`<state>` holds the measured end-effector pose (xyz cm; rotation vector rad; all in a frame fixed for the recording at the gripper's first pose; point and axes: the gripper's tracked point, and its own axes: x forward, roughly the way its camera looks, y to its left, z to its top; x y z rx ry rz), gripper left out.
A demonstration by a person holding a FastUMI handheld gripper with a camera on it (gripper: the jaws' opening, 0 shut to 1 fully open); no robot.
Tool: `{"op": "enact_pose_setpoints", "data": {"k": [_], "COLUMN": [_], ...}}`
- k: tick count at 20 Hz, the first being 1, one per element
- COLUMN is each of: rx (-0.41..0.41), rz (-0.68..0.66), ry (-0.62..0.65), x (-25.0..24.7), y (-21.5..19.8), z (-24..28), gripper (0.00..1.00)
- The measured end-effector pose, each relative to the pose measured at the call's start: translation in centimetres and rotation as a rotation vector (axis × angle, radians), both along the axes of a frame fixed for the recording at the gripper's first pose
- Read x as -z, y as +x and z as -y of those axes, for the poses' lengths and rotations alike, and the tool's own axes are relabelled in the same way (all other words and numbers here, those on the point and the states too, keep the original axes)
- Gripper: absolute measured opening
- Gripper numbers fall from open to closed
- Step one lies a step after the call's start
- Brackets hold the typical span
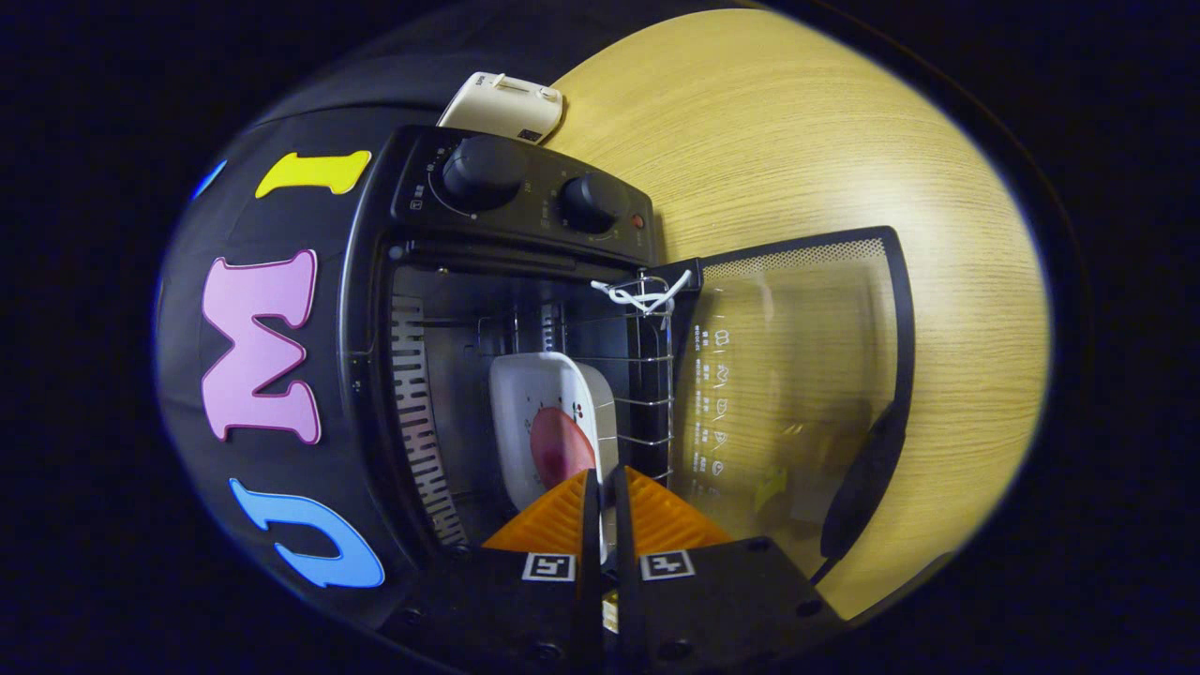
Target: Open the toaster oven, put the food inside, and close the toaster oven door.
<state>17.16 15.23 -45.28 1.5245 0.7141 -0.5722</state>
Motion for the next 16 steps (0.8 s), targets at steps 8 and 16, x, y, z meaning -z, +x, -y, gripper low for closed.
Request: {"op": "enact_pose_setpoints", "data": {"k": [8, 16], "rx": [-0.082, -0.308], "rz": [0.022, 0.154], "ry": [0.012, 0.019], "x": [-1.1, -6.4], "y": [-1.5, -5.0], "z": [-0.4, -1.6], "gripper": [0.84, 0.98]}}
